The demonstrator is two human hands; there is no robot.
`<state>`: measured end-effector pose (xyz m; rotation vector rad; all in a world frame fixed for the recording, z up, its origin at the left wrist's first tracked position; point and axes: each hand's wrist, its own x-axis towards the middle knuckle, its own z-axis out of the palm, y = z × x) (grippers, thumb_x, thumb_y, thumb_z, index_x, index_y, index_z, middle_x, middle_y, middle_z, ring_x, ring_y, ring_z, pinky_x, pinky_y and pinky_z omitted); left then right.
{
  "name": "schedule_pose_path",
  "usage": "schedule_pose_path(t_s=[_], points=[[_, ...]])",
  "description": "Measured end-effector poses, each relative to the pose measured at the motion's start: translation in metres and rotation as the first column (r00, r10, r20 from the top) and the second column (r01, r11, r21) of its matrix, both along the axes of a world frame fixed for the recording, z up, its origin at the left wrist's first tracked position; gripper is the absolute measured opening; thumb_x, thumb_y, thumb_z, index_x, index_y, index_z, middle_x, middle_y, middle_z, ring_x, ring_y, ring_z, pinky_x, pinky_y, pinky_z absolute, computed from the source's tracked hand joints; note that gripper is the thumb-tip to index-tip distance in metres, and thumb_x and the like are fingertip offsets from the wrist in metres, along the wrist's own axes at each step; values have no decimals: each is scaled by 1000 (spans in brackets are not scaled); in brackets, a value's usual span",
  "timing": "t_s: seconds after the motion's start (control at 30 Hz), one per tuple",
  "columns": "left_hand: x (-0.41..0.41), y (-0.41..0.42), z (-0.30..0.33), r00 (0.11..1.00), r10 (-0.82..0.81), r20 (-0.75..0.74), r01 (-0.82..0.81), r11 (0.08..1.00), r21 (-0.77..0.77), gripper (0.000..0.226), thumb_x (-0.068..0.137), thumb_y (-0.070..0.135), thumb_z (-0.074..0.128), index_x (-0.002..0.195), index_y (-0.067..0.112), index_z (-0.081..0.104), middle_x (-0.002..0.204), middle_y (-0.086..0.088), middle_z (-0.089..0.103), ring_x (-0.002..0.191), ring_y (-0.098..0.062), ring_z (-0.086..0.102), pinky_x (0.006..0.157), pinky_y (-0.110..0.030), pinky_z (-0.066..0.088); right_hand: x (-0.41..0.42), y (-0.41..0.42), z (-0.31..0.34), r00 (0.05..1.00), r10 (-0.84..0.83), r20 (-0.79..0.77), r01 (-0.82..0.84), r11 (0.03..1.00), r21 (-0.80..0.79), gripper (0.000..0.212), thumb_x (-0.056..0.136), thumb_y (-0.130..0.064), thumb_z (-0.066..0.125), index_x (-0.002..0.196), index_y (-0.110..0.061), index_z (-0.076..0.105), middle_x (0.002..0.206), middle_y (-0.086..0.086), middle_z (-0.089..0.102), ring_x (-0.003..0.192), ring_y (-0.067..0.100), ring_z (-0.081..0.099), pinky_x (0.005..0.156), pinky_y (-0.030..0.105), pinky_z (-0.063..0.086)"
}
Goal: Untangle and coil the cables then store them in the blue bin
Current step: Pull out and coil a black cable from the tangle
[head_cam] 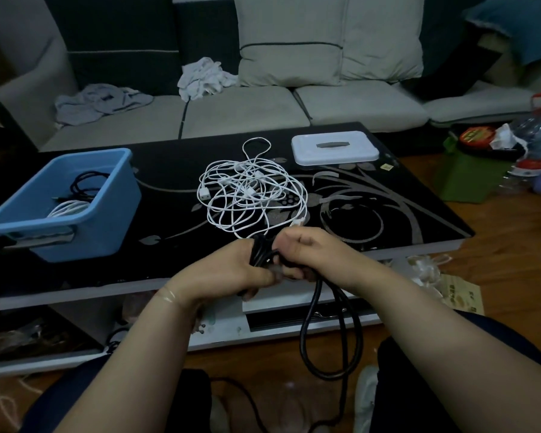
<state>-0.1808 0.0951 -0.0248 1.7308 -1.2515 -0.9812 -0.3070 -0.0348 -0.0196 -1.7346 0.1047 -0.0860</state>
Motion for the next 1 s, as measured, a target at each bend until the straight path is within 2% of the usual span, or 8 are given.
schedule_pose_path(t_s=[0.1,0.2,0.33,0.53,0.67,0.8,0.9,1.0], points=[[3,-3,-5,990,140,17,-139,989,-46,27,82,5,61,65,24,54,58,-16,42,48,-21,39,47,-31,32,4,-4,2,991,-6,-136,25,990,138,82,74,-74,10,87,-8,58,57,-1,45,43,2,38,42,11,30],[6,-7,-8,944,322,68,-316,944,-91,16,78,10,64,68,22,62,54,-12,47,44,-21,40,48,-31,33,9,-7,-1,974,-51,-223,92,980,177,89,76,-80,4,82,-12,62,57,-1,41,42,5,33,44,17,23],[15,-8,-8,780,577,241,-554,817,-162,17,72,17,69,88,21,63,63,3,63,48,-11,55,52,-24,42,10,-10,0,916,-264,-302,201,954,-223,75,89,-70,11,73,-17,61,59,-6,49,54,8,44,55,24,33],[24,-1,-8,570,502,650,-559,817,-141,40,73,37,71,97,12,53,92,-5,63,87,-25,59,74,-37,51,10,-20,-14,871,-439,-222,218,749,-626,45,94,-56,44,68,-20,46,59,-5,44,56,13,44,56,28,32],[33,3,-5,642,420,642,-504,861,-60,36,70,41,69,92,15,56,87,-3,64,84,-23,61,74,-38,52,9,-21,-10,804,-587,-95,341,585,-736,39,94,-59,37,76,-26,47,69,-6,52,67,14,50,55,29,31],[29,3,-5,681,352,642,-454,891,-7,32,75,40,71,87,16,53,83,-2,63,79,-22,61,66,-33,47,11,-16,-19,843,-526,-108,227,532,-816,40,95,-58,39,88,-22,57,79,-6,57,78,18,55,59,30,38],[19,-2,-9,639,290,712,-432,902,21,34,78,40,68,90,13,50,87,-4,61,86,-26,60,68,-33,45,16,-10,-26,922,-388,6,255,594,-763,35,94,-52,46,99,-22,64,100,-5,62,98,15,56,84,36,46],[13,-5,-9,659,273,700,-423,905,45,30,80,37,67,81,16,45,77,1,54,84,-26,59,60,-31,38,17,2,-22,967,-252,-37,216,891,-400,44,87,-60,47,106,-23,61,96,-9,66,93,8,61,86,35,49]])
